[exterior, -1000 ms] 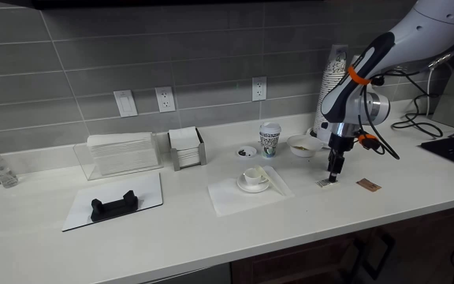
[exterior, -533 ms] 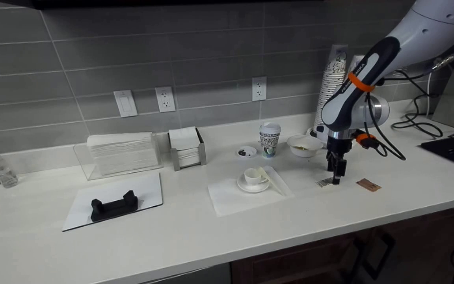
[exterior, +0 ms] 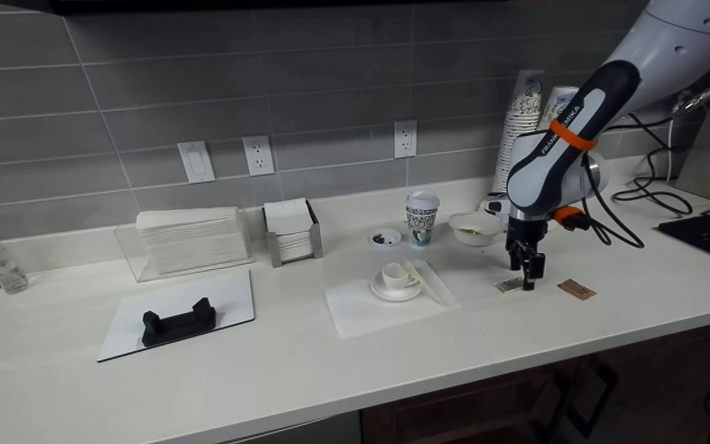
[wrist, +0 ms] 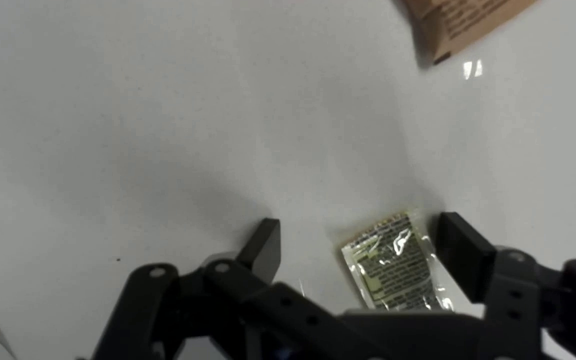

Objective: Pick up the silver sachet on the counter and put it in the white bowl

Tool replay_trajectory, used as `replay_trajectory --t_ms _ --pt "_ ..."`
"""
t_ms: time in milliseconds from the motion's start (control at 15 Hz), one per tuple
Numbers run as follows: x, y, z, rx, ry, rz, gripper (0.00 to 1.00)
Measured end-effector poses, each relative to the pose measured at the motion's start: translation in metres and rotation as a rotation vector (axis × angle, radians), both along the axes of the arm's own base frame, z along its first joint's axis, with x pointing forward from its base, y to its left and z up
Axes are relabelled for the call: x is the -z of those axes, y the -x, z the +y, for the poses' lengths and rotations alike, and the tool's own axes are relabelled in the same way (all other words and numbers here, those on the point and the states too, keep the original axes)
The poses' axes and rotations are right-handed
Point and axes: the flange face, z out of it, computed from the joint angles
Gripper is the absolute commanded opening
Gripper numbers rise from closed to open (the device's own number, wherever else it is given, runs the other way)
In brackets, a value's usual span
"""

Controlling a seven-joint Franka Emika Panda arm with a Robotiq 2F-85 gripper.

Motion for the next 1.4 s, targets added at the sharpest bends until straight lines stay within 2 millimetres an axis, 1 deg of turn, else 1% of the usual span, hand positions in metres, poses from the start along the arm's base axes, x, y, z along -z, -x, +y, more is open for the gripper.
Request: replay_trajectory --t_ms 200,267,400,467,600,733,867,933,1200,1400 --pt "0.000 0.001 0.006 -0.034 0.008 -0.003 0.65" --pt "-0.001 0.002 0.008 -0.045 0.011 -0.005 0.56" --pt "-0.003 0.004 0.013 -0.064 0.013 -0.003 0.48" --pt "-0.003 0.005 0.014 -0.071 0.015 -0.003 0.42" --pt "-0.005 0.008 0.018 -0.084 0.015 0.000 0.32" --pt "-0.007 0.010 0.022 -0.095 0.016 0.001 0.16" --pt "-0.009 0.013 0.025 -0.099 0.014 0.001 0.02" --pt "-0.011 0.013 0.026 -0.100 0.015 -0.001 0.00" --pt "-0.012 0.015 0.026 -0.093 0.014 -0.010 0.00" --pt "-0.022 0.015 0.024 0.006 -0.019 -0.059 0.00"
